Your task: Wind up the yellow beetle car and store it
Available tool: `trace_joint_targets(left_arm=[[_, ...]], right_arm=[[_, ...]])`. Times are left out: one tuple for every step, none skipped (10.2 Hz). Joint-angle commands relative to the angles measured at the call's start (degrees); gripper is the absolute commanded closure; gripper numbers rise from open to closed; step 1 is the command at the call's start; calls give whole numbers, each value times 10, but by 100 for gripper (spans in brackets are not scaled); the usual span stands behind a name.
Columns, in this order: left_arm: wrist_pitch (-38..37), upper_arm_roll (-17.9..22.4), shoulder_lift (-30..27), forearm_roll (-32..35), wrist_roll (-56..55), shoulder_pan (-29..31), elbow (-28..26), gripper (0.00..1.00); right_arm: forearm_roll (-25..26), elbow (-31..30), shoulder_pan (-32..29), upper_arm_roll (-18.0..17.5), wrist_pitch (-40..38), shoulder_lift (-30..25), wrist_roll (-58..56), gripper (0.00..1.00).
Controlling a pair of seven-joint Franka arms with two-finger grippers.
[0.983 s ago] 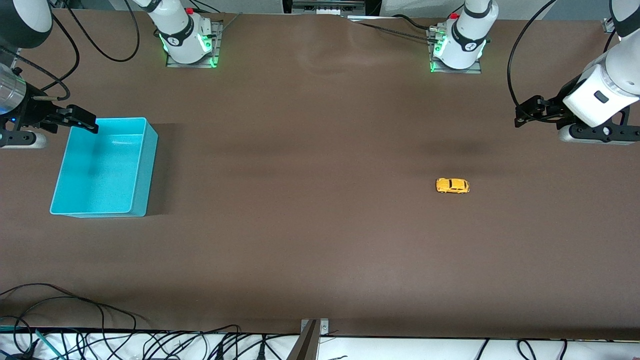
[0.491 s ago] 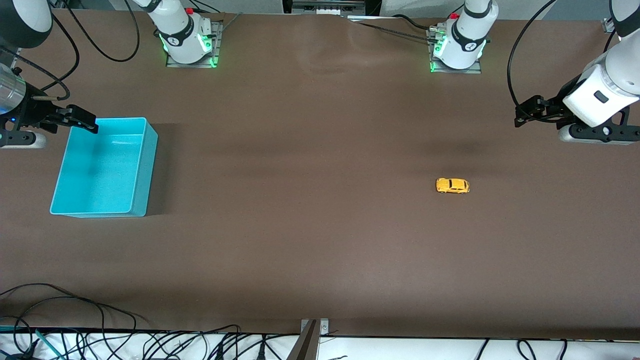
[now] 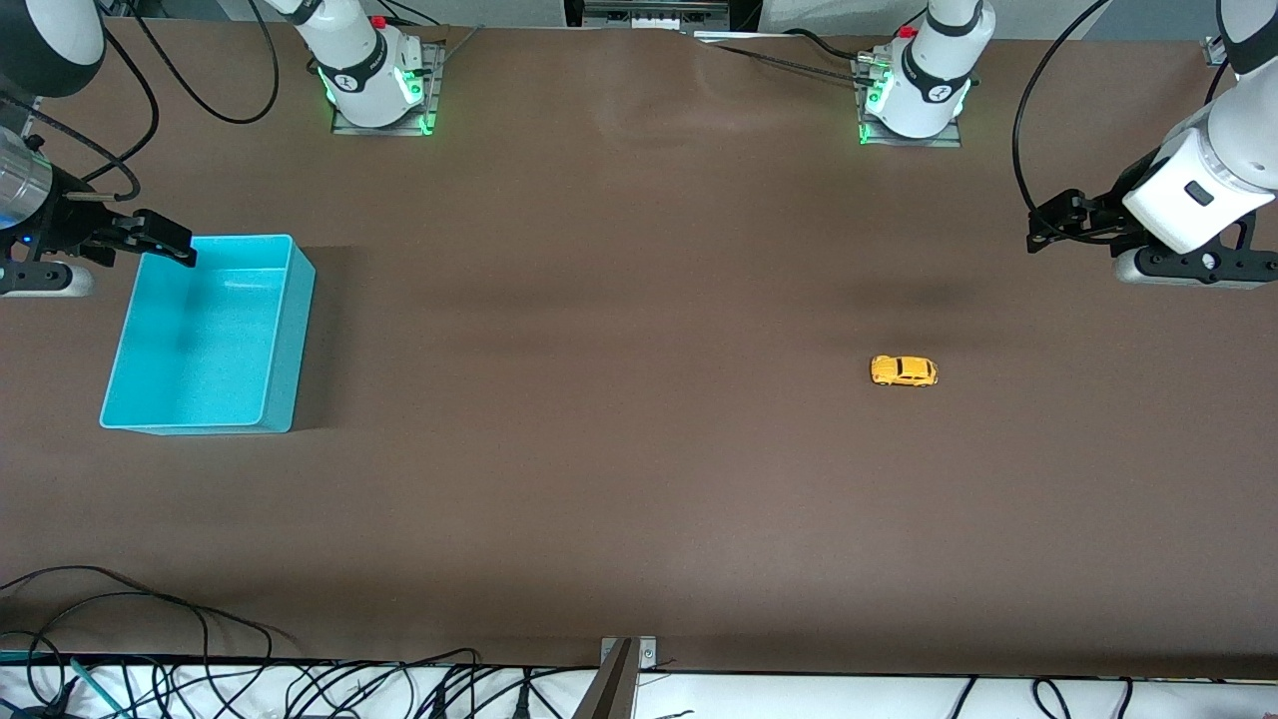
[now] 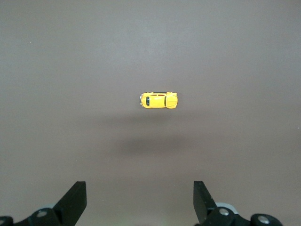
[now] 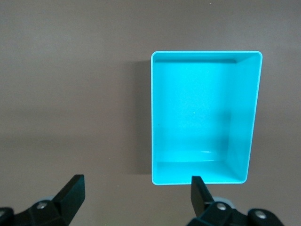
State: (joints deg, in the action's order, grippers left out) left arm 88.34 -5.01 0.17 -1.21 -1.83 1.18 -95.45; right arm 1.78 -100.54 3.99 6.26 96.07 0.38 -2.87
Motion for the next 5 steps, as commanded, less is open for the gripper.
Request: trace_joint_targets(left_arm=[[-15, -10, 7, -9, 10, -6, 12, 0], [-15, -12, 8, -9, 14, -6, 12, 0], [-15, -12, 13, -9, 25, -7, 13, 0], [-15, -12, 15, -10, 43, -7, 13, 0], [-14, -12, 19, -10, 71, -7, 13, 0]], right_arm=[[5, 12, 1, 0, -7, 4, 3, 0], [5, 12, 1, 0, -7, 4, 3, 0], [5, 12, 1, 0, -7, 4, 3, 0], [5, 12, 1, 0, -7, 4, 3, 0], [5, 12, 1, 0, -7, 4, 3, 0]])
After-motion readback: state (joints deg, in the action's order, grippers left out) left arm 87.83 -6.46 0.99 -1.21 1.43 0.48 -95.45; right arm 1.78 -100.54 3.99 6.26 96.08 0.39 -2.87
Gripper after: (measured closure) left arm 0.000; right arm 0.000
